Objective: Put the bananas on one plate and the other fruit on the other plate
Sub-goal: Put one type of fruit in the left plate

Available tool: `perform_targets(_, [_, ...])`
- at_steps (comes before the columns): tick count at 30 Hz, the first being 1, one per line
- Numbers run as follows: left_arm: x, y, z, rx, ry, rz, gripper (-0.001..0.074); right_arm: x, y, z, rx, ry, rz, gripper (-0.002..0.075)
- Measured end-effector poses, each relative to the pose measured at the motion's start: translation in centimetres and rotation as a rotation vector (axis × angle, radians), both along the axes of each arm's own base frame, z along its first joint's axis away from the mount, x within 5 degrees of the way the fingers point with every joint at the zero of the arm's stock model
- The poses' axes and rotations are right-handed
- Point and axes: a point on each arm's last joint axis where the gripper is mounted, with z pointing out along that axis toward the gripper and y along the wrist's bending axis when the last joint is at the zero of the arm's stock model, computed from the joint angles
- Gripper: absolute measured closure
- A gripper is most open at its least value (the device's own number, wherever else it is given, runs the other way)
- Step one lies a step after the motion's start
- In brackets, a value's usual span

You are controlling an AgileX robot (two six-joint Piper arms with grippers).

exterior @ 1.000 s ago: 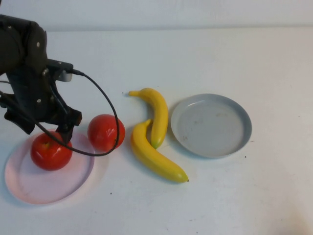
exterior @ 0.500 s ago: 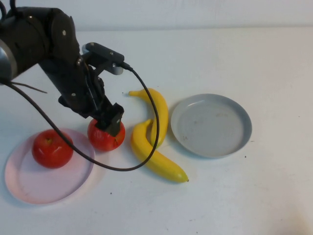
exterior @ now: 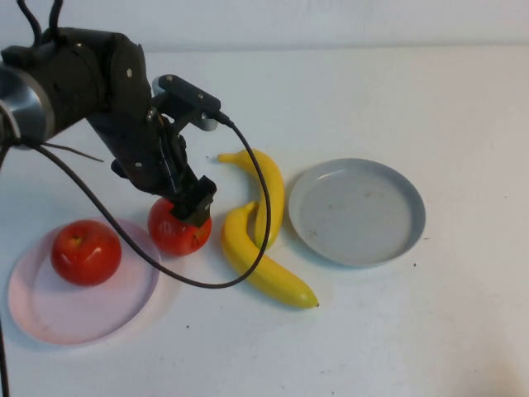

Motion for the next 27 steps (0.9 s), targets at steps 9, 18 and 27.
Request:
perform_targets(9, [1.2,-0.1,-2.3,0.057,-0.008,-0.018,0.0066,0.0,0.0,0.0,0.000,-0.005,0.000,0.0743])
perform_targets(18, [1.8,-0.2,-4.0,0.079,0.019,-0.020,0.0066,0.0,0.0,0.0,0.000,-0.005,0.000,0.0743])
perform_targets(27, [1.8,-0.2,-4.0,0.071,0.025,0.011,0.0121,0.0,0.0,0.0,0.000,-0.005,0.000,0.0743])
